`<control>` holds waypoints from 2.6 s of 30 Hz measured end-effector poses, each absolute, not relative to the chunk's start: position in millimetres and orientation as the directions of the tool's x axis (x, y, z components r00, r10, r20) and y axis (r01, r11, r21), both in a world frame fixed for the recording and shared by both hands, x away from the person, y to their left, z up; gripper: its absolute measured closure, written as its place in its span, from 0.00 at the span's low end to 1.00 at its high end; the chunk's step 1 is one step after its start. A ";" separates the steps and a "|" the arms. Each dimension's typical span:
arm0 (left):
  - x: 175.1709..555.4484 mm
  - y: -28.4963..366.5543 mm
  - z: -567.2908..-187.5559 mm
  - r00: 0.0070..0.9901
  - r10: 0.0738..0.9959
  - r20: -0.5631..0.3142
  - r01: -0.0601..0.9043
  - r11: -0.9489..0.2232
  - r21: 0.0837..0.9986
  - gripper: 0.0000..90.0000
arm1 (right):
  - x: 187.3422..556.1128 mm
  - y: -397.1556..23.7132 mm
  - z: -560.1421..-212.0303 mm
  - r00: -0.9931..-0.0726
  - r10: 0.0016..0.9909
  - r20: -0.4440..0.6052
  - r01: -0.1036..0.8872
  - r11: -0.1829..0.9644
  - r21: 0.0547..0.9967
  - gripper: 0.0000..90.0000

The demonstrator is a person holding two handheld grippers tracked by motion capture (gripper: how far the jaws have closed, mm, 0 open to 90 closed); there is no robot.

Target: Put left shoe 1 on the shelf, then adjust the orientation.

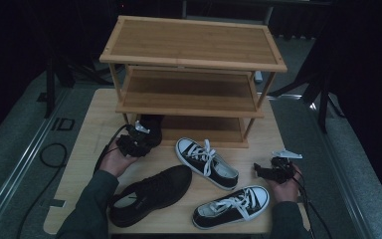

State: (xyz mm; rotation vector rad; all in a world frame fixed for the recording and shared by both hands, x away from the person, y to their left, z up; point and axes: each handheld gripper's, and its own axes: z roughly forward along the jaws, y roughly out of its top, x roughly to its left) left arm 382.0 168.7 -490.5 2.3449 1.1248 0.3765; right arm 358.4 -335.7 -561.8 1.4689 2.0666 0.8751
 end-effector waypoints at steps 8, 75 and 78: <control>377.1 190.0 -487.6 0.572 0.820 -0.015 0.671 -0.457 0.584 0.69 | 358.7 -335.7 -561.8 -0.329 0.944 -0.002 0.655 0.230 0.720 0.13; 359.2 212.7 -467.2 0.553 0.833 0.012 0.657 -0.445 0.608 0.62 | 367.5 -208.2 -496.1 -0.830 0.558 -0.009 0.460 0.693 0.555 0.97; 357.7 212.2 -465.9 0.561 0.828 0.017 0.651 -0.453 0.609 0.61 | 366.5 -207.6 -494.6 -0.833 0.553 -0.034 0.447 0.708 0.546 0.98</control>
